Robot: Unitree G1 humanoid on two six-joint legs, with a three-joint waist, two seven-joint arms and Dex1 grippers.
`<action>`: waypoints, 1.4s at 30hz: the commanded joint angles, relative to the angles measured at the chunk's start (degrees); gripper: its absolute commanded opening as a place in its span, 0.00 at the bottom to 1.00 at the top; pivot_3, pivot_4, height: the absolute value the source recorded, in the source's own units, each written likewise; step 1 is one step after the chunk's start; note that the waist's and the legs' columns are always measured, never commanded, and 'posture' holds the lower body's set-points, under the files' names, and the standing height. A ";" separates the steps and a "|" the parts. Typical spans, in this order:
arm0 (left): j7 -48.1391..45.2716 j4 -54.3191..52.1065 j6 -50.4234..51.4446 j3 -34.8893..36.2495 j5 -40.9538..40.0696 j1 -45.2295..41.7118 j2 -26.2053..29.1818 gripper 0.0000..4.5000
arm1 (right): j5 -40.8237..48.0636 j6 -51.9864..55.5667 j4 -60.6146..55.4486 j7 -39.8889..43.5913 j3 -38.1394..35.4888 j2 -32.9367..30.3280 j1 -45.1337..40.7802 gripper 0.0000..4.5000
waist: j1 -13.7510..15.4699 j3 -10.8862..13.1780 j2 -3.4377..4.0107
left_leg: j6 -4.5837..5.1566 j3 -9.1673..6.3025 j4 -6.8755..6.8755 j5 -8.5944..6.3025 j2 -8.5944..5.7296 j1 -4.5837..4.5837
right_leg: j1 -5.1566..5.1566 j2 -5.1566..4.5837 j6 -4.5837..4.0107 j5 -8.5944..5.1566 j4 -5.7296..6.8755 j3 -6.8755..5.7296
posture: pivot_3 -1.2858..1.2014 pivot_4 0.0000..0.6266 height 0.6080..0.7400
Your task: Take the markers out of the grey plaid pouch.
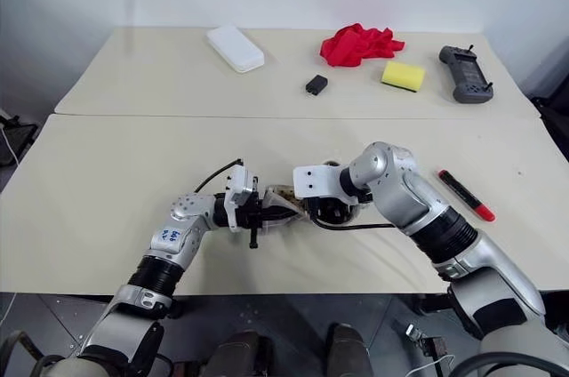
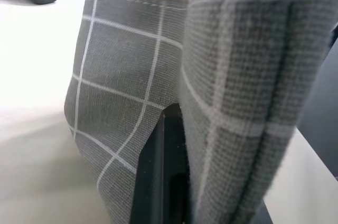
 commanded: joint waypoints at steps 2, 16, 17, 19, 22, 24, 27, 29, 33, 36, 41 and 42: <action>-1.15 -0.36 -0.27 -0.45 0.07 0.81 -0.13 0.00 | 1.19 -5.01 -0.02 0.99 -3.60 -2.59 0.38 0.34 | 0.27 0.00 0.00 | 0.00 -0.03 0.00 0.00 -0.02 0.00 | -0.01 -0.01 0.00 0.00 0.00 0.02 | 0.52 0.24 1.00; -0.58 -1.34 -0.20 -0.40 -0.22 2.05 0.72 0.00 | 23.70 -19.89 -0.78 10.55 -21.49 -6.05 5.61 0.10 | 0.48 0.04 -0.05 | 0.01 0.09 -0.05 -0.01 -0.09 -0.25 | -0.09 -0.03 0.02 0.01 -0.22 -0.17 | 0.52 0.24 1.00; -0.59 -1.39 -0.19 -0.45 -0.31 2.07 0.83 0.00 | 23.98 -20.17 -0.53 10.74 -21.81 -6.17 5.84 0.10 | 0.39 0.04 -0.05 | 0.01 0.09 -0.06 -0.01 -0.07 -0.25 | -0.08 -0.02 0.02 0.01 -0.21 -0.18 | 0.52 0.24 1.00; -0.57 -1.55 -0.08 -0.49 -0.42 2.11 0.99 0.00 | 24.06 -20.81 0.23 11.23 -21.97 -6.90 6.44 0.10 | 0.30 0.04 -0.05 | 0.01 0.09 -0.07 -0.01 -0.05 -0.23 | -0.09 -0.01 0.02 0.01 -0.20 -0.18 | 0.52 0.24 1.00; -0.42 -2.02 0.22 -0.59 -0.55 2.21 1.09 0.00 | 20.57 -26.54 4.20 11.93 -21.30 -9.70 6.97 0.10 | 0.42 0.04 -0.05 | 0.01 0.09 -0.06 -0.01 -0.06 -0.23 | -0.10 -0.02 0.02 0.01 -0.20 -0.17 | 0.52 0.24 1.00; -0.29 -2.31 0.33 -0.74 -0.65 2.39 1.28 0.00 | 15.58 -28.91 6.93 9.91 -19.76 -11.75 6.00 0.10 | 0.65 0.05 -0.07 | 0.02 0.09 -0.05 0.00 -0.10 -0.25 | -0.09 -0.04 0.02 0.01 -0.21 -0.18 | 0.52 0.24 1.00; 0.03 -2.96 0.65 -1.00 -0.75 2.94 1.55 0.00 | 5.45 -32.40 10.07 3.14 -16.65 -13.81 4.04 0.10 | 0.47 0.05 -0.06 | 0.02 0.08 -0.04 0.00 -0.09 -0.24 | -0.09 -0.05 0.03 0.01 -0.20 -0.16 | 0.52 0.24 1.00; 0.25 -3.15 0.73 -1.22 -0.81 3.11 1.59 0.00 | 3.06 -29.90 8.93 1.20 -15.37 -13.65 3.78 0.10 | 0.44 0.05 -0.06 | 0.02 0.08 -0.05 0.00 -0.07 -0.24 | -0.10 -0.04 0.03 0.01 -0.20 -0.16 | 0.52 0.24 1.00; 0.52 -2.99 0.53 -1.53 -0.76 3.06 1.43 0.00 | 1.50 -24.46 3.98 1.68 -14.01 -14.13 3.91 0.10 | 0.53 0.05 -0.06 | 0.02 0.07 -0.05 0.00 -0.07 -0.25 | -0.10 -0.04 0.03 0.01 -0.21 -0.17 | 0.52 0.24 1.00; 0.64 -3.09 0.59 -1.48 -0.81 3.04 1.52 0.00 | 0.37 -23.87 3.38 3.27 -14.12 -16.71 2.86 0.10 | 0.69 0.05 -0.06 | 0.02 0.05 -0.04 0.00 -0.08 -0.26 | -0.08 -0.04 0.03 0.01 -0.21 -0.19 | 0.52 0.24 1.00; 0.82 -3.49 0.75 -1.53 -1.16 3.48 2.07 0.00 | 7.04 -26.50 8.66 5.09 -17.28 -17.25 1.56 0.10 | 0.50 0.05 -0.06 | 0.02 0.06 -0.04 0.00 -0.08 -0.25 | -0.08 -0.04 0.03 0.01 -0.22 -0.18 | 0.52 0.24 1.00; 0.88 -3.53 0.74 -1.55 -1.20 3.59 2.13 0.00 | 10.36 -27.81 8.86 6.67 -18.29 -16.88 1.95 0.10 | 0.51 0.05 -0.06 | 0.02 0.06 -0.05 0.00 -0.07 -0.25 | -0.08 -0.04 0.03 0.01 -0.22 -0.18 | 0.52 0.24 1.00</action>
